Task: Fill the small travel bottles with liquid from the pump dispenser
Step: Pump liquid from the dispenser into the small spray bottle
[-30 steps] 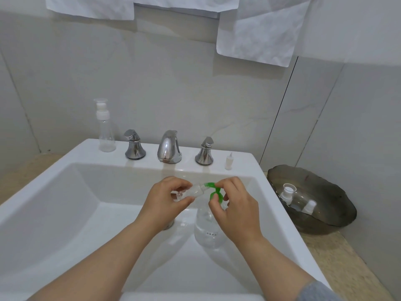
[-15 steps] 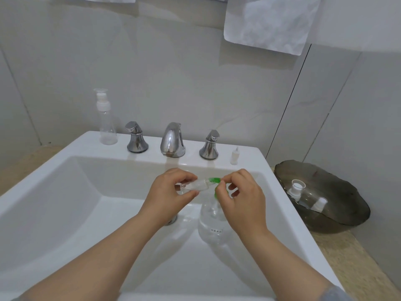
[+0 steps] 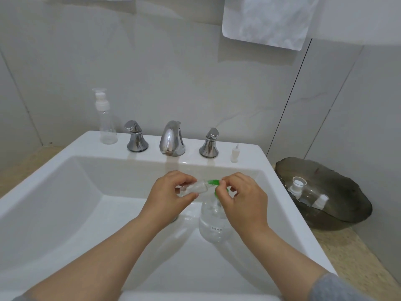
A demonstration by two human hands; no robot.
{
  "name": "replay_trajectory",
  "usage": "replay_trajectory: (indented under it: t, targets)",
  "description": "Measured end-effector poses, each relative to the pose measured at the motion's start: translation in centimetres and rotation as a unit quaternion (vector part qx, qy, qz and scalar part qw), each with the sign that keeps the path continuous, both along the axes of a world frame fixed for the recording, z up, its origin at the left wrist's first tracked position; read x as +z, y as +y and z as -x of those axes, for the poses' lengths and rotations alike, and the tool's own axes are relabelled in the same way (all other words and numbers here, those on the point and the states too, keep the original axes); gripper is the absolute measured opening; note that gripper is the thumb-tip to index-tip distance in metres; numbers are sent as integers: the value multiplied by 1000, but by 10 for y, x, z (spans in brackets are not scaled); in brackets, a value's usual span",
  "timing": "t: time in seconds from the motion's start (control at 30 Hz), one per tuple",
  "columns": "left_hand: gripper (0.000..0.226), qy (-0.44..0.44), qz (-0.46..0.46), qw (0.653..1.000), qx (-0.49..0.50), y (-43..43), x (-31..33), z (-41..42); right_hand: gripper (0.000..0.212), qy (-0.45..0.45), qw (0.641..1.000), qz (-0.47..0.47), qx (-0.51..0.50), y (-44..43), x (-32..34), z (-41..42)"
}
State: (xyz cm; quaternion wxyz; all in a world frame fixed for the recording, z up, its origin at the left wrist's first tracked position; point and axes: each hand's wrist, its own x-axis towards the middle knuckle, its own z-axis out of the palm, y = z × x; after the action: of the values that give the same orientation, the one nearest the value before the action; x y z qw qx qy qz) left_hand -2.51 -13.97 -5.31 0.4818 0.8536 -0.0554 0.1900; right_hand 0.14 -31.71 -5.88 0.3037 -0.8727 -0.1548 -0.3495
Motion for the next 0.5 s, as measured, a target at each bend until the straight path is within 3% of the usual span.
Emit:
replay_trajectory:
  t: [0.3, 0.4, 0.5]
  targets:
    - [27, -1, 22, 1000, 4, 0, 4, -1, 13, -2, 999, -25, 27, -1, 7, 2]
    - [27, -6, 26, 1000, 6, 0, 5, -2, 11, 23, 996, -68, 59, -5, 11, -1]
    - [27, -4, 34, 999, 2, -2, 5, -2, 10, 101, 976, -177, 70, -8, 12, -4]
